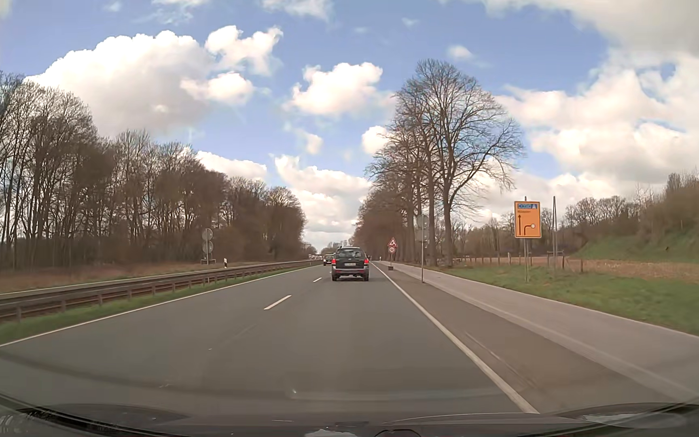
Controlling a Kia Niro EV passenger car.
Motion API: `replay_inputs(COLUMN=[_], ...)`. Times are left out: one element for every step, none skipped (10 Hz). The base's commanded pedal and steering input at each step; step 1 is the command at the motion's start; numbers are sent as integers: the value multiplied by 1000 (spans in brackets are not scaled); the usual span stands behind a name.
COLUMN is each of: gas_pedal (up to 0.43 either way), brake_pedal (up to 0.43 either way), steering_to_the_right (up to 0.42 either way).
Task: Follow the waypoints while adhering to traffic rules and regulations
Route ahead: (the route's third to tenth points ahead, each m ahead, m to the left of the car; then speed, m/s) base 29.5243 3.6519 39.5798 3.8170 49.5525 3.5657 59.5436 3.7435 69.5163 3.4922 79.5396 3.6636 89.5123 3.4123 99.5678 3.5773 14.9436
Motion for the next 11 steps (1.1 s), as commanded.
replay_inputs(gas_pedal=[39, 39, 47, 110, 130, 150, 157, 157, 169, 169, 169], brake_pedal=[0, 0, 0, 0, 0, 0, 0, 0, 0, 0, 0], steering_to_the_right=[-3, -3, -3, -3, -3, -3, -3, -3, -3, -2, 0])
